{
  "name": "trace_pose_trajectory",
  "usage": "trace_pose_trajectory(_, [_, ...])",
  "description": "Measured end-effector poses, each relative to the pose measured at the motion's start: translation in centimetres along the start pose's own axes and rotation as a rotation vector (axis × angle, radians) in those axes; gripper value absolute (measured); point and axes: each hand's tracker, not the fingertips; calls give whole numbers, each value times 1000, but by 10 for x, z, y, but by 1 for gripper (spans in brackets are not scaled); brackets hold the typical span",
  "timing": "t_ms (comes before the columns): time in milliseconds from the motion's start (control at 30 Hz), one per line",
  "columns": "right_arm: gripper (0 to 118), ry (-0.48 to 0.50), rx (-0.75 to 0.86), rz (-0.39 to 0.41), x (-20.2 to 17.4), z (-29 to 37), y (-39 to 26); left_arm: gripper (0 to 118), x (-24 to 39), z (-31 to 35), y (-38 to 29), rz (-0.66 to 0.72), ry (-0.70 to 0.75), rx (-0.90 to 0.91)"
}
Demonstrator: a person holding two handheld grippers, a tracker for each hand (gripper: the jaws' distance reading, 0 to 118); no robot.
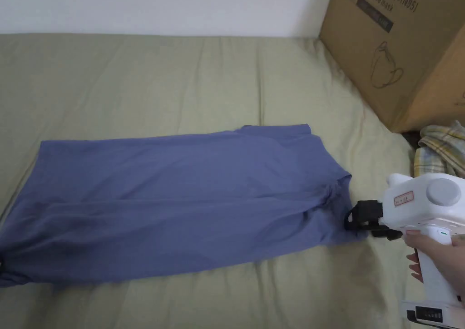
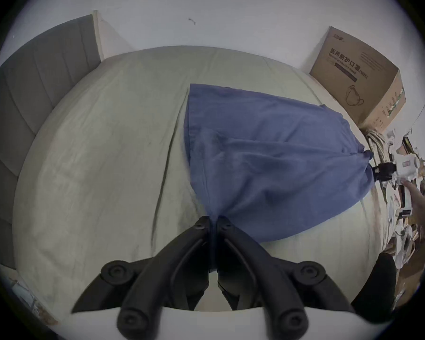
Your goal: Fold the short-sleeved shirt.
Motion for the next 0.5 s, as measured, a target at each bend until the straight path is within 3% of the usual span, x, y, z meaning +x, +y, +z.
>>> trace_pose_trajectory(33, [15, 6, 10, 30, -4, 3, -2, 1, -1, -3, 0, -1, 6, -8])
trace_pose_trajectory(67, [8, 40, 13, 30, -5, 6, -2, 1, -3, -4, 0, 6, 0, -10])
trace_pose_trajectory(100, [8, 91, 6, 9, -7, 9, -3, 1, -5, -6, 0, 25, -3, -20])
trace_pose_trajectory(333, [7, 58, 17, 6, 5, 27, -4, 1, -16, -11, 1, 86, -3, -56])
trace_pose_trajectory(500, [7, 16, 8, 84, 6, 58, -16, 1, -10, 6, 7, 23, 19, -72])
